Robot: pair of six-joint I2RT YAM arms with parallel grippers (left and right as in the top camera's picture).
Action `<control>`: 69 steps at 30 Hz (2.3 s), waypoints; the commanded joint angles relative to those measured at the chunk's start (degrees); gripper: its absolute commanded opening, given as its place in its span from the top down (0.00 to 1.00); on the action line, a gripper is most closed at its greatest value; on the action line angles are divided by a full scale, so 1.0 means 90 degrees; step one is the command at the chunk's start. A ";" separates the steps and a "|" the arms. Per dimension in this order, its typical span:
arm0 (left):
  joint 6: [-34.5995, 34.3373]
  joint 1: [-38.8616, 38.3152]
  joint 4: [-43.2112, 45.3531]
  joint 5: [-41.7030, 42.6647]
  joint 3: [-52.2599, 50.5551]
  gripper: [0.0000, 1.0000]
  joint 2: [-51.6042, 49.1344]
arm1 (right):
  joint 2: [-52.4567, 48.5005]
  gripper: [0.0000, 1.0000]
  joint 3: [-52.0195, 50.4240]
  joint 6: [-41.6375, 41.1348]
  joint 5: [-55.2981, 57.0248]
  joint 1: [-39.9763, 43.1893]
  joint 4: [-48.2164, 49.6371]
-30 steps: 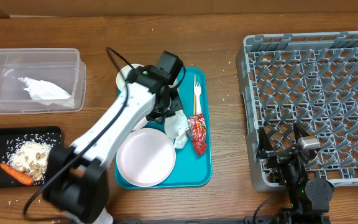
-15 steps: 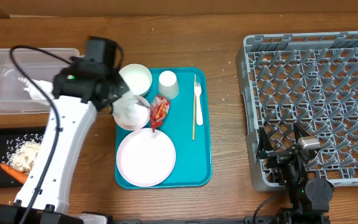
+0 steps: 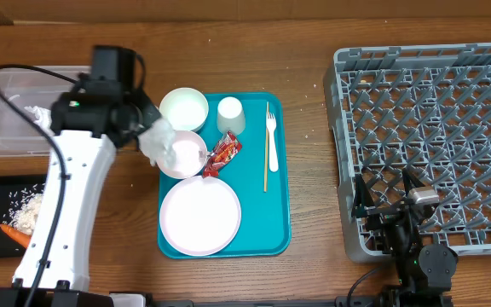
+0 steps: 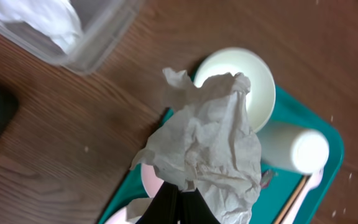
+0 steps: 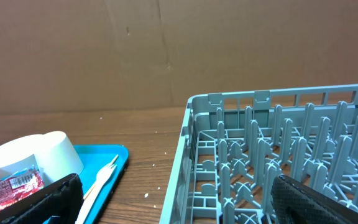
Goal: Sort waste into correct bins and load items into the dishwasher
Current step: 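Carry the tissue left and drop it into the clear bin, then reach the left gripper to the red wrapper and grasp it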
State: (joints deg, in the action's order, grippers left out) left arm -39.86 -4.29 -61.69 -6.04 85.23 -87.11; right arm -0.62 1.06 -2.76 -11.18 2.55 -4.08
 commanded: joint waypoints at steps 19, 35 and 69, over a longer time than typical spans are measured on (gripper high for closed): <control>0.0151 0.3084 0.3262 -0.0369 0.0835 0.32 -0.2050 | 0.0049 0.00 -0.0066 -0.0022 0.0019 0.0005 0.0034; 0.2446 0.0811 -0.0121 0.3568 0.0821 0.13 -0.0498 | 0.0049 0.00 -0.0066 -0.0022 0.0019 0.0005 0.0034; 0.2140 -0.2650 -0.0362 -0.0464 -0.0617 0.25 -0.2251 | 0.0049 0.00 -0.0066 -0.0022 0.0019 0.0005 0.0034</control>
State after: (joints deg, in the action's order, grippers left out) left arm -19.75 -28.10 -66.43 -9.72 81.49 -106.74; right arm -0.62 1.06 -2.79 -11.14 2.55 -4.10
